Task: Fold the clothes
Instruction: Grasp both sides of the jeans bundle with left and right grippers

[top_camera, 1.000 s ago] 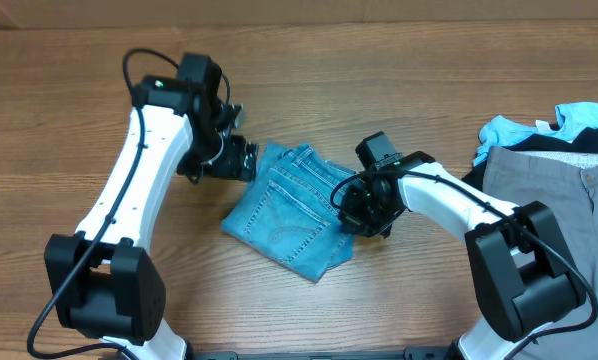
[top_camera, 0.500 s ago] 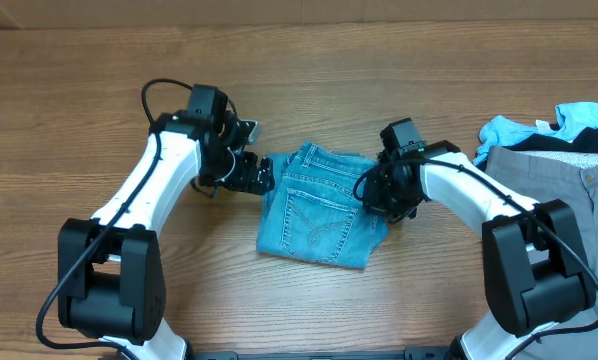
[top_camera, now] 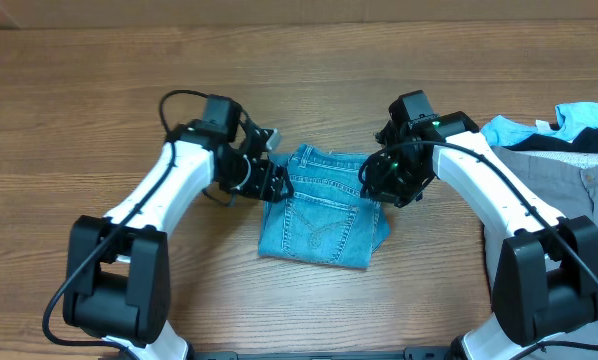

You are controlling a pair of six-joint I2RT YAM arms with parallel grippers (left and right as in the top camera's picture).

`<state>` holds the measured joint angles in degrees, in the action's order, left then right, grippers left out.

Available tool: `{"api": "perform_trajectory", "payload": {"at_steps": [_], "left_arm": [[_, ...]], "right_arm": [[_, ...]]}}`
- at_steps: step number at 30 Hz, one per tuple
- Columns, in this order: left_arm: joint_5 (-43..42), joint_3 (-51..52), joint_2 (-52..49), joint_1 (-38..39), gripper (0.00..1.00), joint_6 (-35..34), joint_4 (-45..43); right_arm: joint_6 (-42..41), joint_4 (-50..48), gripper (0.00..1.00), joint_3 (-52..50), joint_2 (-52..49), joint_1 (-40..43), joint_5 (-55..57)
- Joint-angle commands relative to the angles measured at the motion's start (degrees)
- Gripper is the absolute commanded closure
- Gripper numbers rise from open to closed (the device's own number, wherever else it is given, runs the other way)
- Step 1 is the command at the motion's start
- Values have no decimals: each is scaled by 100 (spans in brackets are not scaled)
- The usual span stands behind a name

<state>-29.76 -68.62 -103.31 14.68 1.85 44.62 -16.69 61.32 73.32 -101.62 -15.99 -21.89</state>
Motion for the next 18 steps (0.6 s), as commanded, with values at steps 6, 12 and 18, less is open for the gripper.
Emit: {"api": "perform_trajectory", "payload": {"at_steps": [6, 12, 18], "left_arm": [[280, 450, -55, 411, 73, -229, -256], [267, 376, -50, 249, 96, -387, 450], [264, 354, -50, 157, 96, -391, 782]], "right_arm": [[22, 103, 70, 98, 116, 24, -393], [-63, 59, 66, -52, 109, -81, -391], [-669, -669, 67, -647, 55, -284, -393]]}}
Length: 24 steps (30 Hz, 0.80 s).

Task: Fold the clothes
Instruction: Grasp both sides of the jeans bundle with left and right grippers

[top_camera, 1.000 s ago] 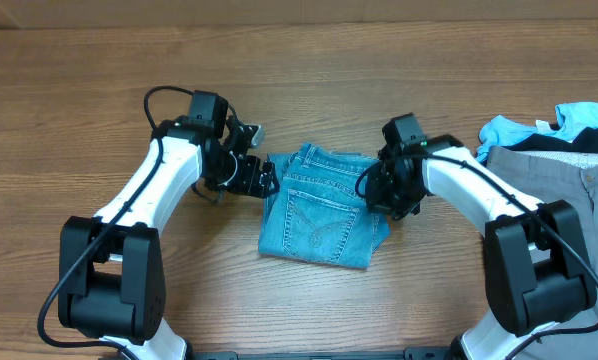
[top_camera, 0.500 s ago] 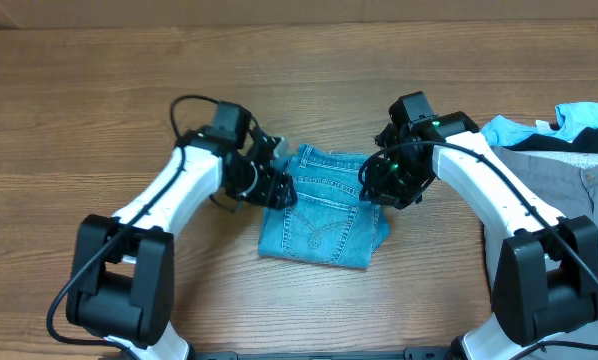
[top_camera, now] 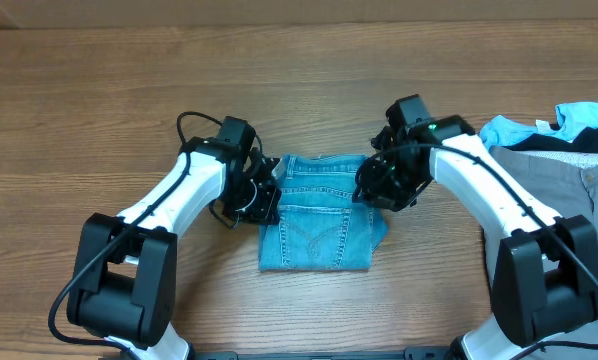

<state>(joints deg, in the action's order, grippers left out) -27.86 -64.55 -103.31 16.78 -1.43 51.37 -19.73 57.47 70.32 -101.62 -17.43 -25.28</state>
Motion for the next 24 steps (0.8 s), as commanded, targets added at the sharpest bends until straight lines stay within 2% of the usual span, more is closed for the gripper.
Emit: {"api": "perform_trajectory", "payload": {"at_steps": [1, 3, 4, 7, 9, 13, 14, 15, 19, 20, 21, 24], "left_arm": [[153, -52, -50, -52, 96, -63, 107], [391, -52, -50, -48, 96, -50, 103], [660, -52, -50, -48, 96, -52, 105], [1095, -48, -50, -48, 96, -52, 111], [1327, -42, -50, -48, 96, -57, 114], [1534, -42, -50, -48, 96, -55, 157], [1602, -42, -50, -48, 89, -63, 203], [1740, -44, -50, -61, 76, -103, 299], [1928, -44, -50, -157, 46, -267, 382], [1912, -44, -50, -212, 41, -278, 372], [1867, -44, -50, -267, 32, -291, 358], [1423, -44, -50, -470, 22, -232, 238]], "right_arm": [[-457, -479, 71, -487, 55, -177, -50], [-802, -955, 77, -872, 50, -249, -31], [-1104, -1248, 83, -1156, 44, -249, 15], [-1818, -1600, 91, -1637, 2, -201, 323], [-2094, -1799, 94, -1915, -20, -109, 337], [-2026, -1827, 95, -1956, -11, 37, 142], [-1899, -1827, 95, -1941, -7, 63, 55], [-1637, -1816, 94, -1893, 0, 74, -61], [-1349, -1622, 93, -1738, 52, 74, -107], [-1257, -1572, 93, -1687, 79, 74, -142], [-1176, -1510, 93, -1631, 116, 74, -149], [-855, -1353, 93, -1416, 315, 74, -210]]}}
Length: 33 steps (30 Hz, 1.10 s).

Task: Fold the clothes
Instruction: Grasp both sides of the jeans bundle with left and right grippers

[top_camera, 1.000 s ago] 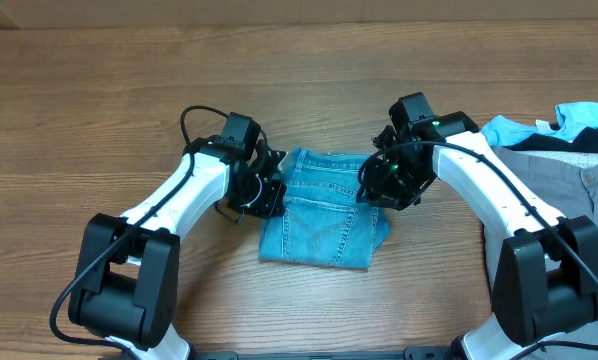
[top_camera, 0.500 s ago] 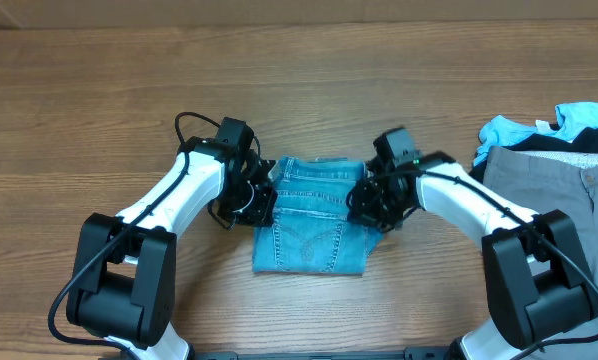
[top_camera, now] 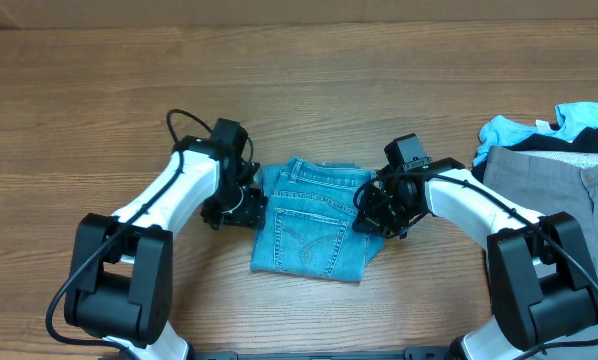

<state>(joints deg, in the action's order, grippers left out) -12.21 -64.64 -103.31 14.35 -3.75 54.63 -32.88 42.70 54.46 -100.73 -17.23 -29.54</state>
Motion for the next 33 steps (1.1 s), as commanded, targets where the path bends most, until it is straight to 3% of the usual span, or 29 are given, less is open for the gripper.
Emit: {"api": "perform_trajectory", "payload": {"at_steps": [1, 4, 6, 16, 19, 21, 33], "left_arm": [[-448, -35, -50, -310, 18, 173, -170], [-1410, -33, -50, -485, 6, 807, -431], [-1582, -33, -50, -551, 0, 1027, -531], [-1982, -31, -743, -522, 0, 1427, -522], [-2262, -31, -1180, -522, 3, 1436, -555], [-2542, -31, -1530, -516, 10, 1451, -584], [-2218, -35, -1880, -461, 34, 1421, -358]], "right_arm": [[584, 140, 92, 229, 295, 52, 214], [831, 184, 90, 369, 490, 48, 0], [828, 199, 90, 387, 570, 42, -343], [669, 85, 85, 343, 533, -446, -131], [181, -114, 85, 229, 511, -595, 188], [-170, -302, 86, 105, 413, -658, 208], [-234, -365, 92, 98, -24, -671, 205]]}}
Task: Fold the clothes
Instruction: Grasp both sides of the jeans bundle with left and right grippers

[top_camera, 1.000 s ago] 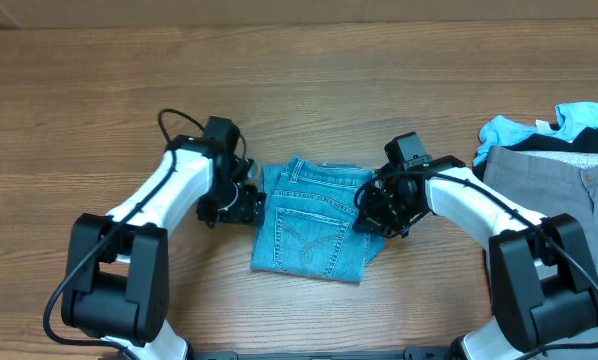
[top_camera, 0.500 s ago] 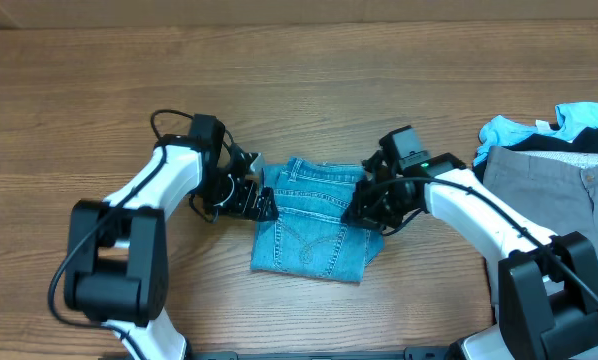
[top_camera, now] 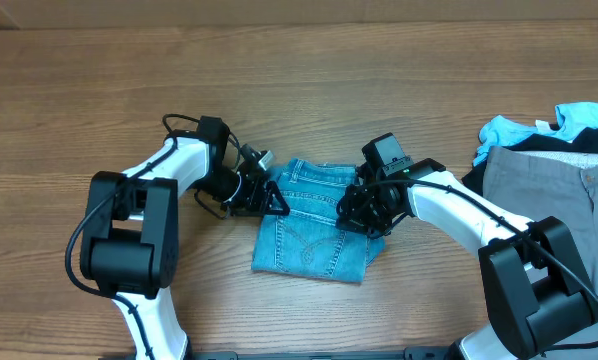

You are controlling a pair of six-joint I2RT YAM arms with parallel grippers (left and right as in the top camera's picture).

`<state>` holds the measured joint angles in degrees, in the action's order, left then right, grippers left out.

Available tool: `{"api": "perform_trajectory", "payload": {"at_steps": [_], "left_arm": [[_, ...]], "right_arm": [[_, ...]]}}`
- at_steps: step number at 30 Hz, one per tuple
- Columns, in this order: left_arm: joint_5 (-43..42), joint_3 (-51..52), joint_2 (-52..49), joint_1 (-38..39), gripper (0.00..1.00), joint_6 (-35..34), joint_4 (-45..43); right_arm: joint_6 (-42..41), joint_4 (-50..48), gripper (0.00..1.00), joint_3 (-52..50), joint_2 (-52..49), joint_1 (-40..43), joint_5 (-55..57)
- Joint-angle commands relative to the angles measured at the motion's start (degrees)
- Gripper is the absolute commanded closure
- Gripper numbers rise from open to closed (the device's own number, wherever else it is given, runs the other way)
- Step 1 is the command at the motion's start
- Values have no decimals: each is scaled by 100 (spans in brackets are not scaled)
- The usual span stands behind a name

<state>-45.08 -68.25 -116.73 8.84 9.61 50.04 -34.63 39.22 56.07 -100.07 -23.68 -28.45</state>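
A folded pair of blue denim shorts [top_camera: 311, 235] lies on the wooden table [top_camera: 299, 90], back pocket up. My left gripper [top_camera: 272, 200] sits low at the denim's upper left edge, touching or just over it. My right gripper [top_camera: 355, 214] is over the denim's right side, its fingers hidden under the wrist. The overhead view does not show how either pair of jaws stands.
A pile of other clothes lies at the right edge: a grey garment [top_camera: 549, 190], a dark one [top_camera: 579, 142] and a light blue one [top_camera: 529, 127] behind it.
My left gripper has moved right, from beside the denim to its upper left edge. My right gripper has moved left, further over the denim. The denim has barely shifted.
Both grippers were first at the upper corners of the folded denim. Then they stood at its sides and the bundle lay squarer. It then lay a little lower and to the left. Now both grippers are over its edges.
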Motion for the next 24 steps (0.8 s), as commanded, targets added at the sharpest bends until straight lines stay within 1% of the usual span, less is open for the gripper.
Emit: {"api": "perform_trajectory", "payload": {"at_steps": [1, 6, 10, 12, 14, 17, 18, 19, 22, 23, 24], "left_arm": [[1075, 326, -535, 63, 34, 90, 177], [1051, 328, -535, 74, 32, 87, 72], [1056, 328, -542, 291, 28, 7, -153], [1058, 328, -542, 455, 28, -63, -197], [1058, 328, -542, 638, 30, -162, -199], [1058, 328, -542, 835, 35, -374, -247], [1058, 328, -542, 887, 40, -413, -260], [1086, 328, -542, 931, 50, -483, -271], [1257, 328, -542, 953, 90, -761, -258], [1270, 328, -542, 944, 96, -824, -247], [1266, 328, -542, 927, 96, -841, -247]], "right_arm": [[-57, -13, 92, -63, -90, -26, 98], [-59, -24, 92, -63, -90, -26, 138], [-57, -24, 92, -63, -90, -26, 144], [-57, -22, 92, -63, -90, -26, 144], [-59, -24, 92, -63, -90, -26, 144], [-59, -24, 92, -63, -90, -26, 144], [-59, -24, 92, -63, -90, -26, 144], [-59, -24, 92, -63, -90, -26, 144], [-61, 4, 95, -63, -90, -26, 138], [-59, 31, 96, -63, -90, -26, 136], [-59, 63, 96, -63, -90, -26, 138]]}}
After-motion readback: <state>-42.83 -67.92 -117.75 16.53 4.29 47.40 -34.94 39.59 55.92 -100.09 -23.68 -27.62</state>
